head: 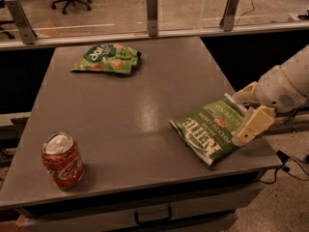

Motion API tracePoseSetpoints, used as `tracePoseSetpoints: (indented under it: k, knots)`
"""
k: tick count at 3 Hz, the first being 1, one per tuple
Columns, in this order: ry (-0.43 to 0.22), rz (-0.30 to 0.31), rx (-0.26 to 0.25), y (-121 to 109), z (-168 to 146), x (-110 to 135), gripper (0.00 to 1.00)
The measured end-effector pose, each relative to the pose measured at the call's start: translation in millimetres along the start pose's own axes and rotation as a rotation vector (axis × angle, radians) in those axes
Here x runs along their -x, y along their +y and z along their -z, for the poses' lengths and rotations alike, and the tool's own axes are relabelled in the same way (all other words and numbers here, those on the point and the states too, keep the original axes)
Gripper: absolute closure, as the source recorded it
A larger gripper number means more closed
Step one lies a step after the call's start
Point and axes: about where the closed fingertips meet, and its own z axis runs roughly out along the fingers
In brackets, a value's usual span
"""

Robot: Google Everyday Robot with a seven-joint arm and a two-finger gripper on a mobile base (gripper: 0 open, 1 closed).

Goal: Move green jalapeno chip bag near green rice chip bag

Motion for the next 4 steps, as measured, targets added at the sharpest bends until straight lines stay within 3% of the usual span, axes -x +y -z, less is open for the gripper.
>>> tracePoseSetpoints:
  k: [2, 3, 4]
  knots:
    - [-0.026, -0.006, 0.016, 2, -13, 4, 0.64]
    - [-0.050, 0.015, -0.012, 1, 0, 17, 0.88]
    - [-0.089, 0.055, -0.069, -1, 32, 38, 1.00]
